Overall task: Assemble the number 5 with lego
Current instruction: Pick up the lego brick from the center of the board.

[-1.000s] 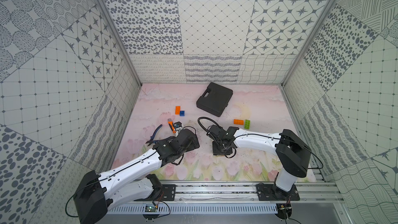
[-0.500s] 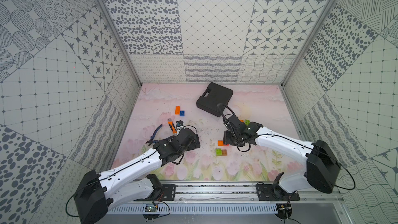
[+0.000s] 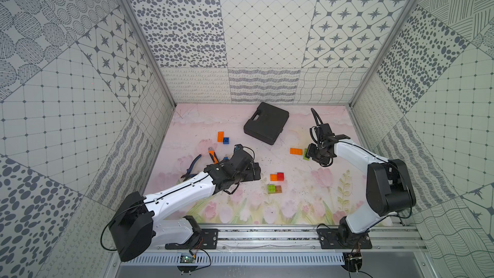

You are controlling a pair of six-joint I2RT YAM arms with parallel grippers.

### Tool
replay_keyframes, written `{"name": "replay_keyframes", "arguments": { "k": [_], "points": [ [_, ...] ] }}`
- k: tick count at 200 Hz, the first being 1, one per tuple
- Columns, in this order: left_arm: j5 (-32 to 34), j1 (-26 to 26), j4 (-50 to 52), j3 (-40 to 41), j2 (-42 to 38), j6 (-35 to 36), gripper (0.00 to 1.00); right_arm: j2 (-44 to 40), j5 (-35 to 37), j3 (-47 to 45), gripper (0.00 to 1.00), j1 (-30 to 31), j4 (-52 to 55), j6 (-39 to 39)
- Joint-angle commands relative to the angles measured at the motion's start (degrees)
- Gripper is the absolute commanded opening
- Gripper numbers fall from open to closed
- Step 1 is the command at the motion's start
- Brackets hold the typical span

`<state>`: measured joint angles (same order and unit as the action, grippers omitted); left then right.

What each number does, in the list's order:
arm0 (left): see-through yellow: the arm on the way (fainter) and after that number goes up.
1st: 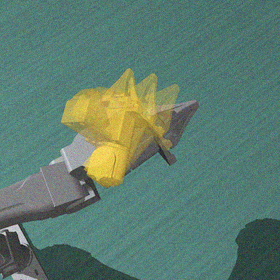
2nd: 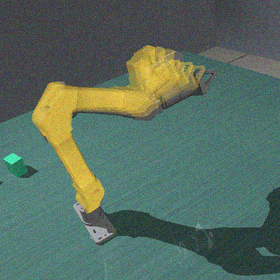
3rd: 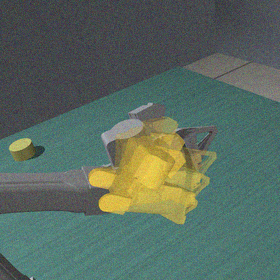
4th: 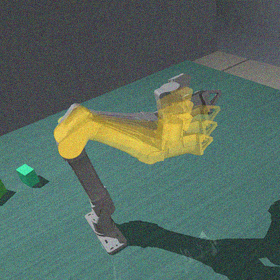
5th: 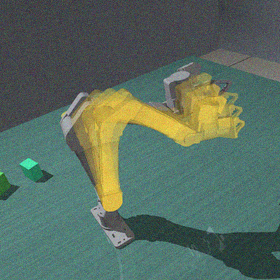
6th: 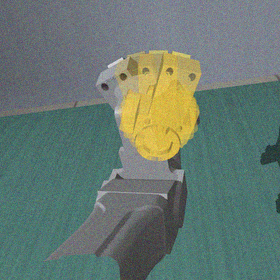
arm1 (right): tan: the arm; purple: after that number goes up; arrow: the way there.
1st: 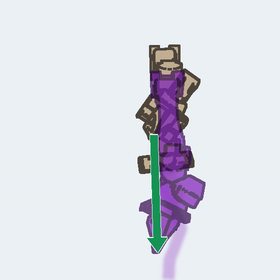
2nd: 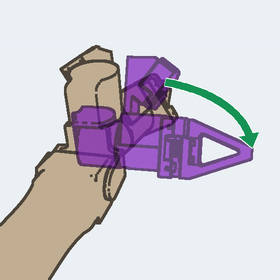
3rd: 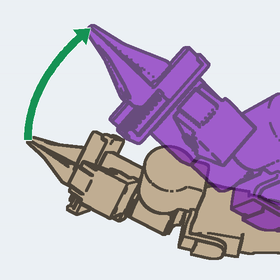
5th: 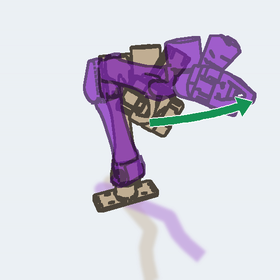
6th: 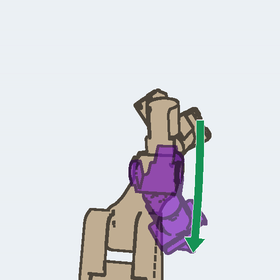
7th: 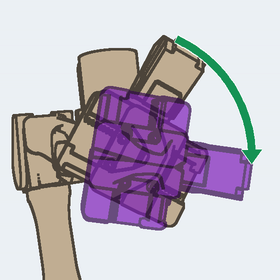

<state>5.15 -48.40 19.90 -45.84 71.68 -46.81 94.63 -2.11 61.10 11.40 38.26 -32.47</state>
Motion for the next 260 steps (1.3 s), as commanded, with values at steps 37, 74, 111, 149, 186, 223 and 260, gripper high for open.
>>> {"name": "replay_keyframes", "arguments": {
  "k": [37, 74, 111, 149, 186, 223, 260],
  "points": [
    [-6.9, -3.2, -1.8, -6.4, 7.4, 4.0, 1.00, 8.2, -4.0, 7.4, 0.55, -1.3, 1.1, 7.4],
    [-6.3, -4.1, -1.7, -7.3, 8.6, 4.2, 1.00, 9.4, -2.1, 7.8, 0.52, -1.8, 1.1, 8.2],
    [-6.6, -4.3, -1.9, -7.3, 9.1, 3.9, 1.00, 11.7, -2.9, 9.0, 0.50, -1.8, 1.8, 9.7],
    [-6.5, -4.3, -2.1, -7.1, 9.0, 3.7, 1.00, 13.0, -3.4, 9.8, 0.50, -1.8, 2.2, 10.7],
    [-6.7, -4.5, -2.3, -7.1, 9.2, 3.7, 1.00, 14.9, -1.4, 10.4, 0.51, -1.8, 2.4, 12.1],
    [-6.6, -4.4, -2.3, -7.1, 9.1, 3.7, 1.00, 18.5, -1.1, 11.9, 0.51, -1.5, 4.1, 13.7],
    [-6.6, -4.5, -2.2, -7.2, 9.0, 3.6, 1.00, 19.4, 0.0, 12.3, 0.51, -0.9, 4.8, 13.5]
  ]
}}
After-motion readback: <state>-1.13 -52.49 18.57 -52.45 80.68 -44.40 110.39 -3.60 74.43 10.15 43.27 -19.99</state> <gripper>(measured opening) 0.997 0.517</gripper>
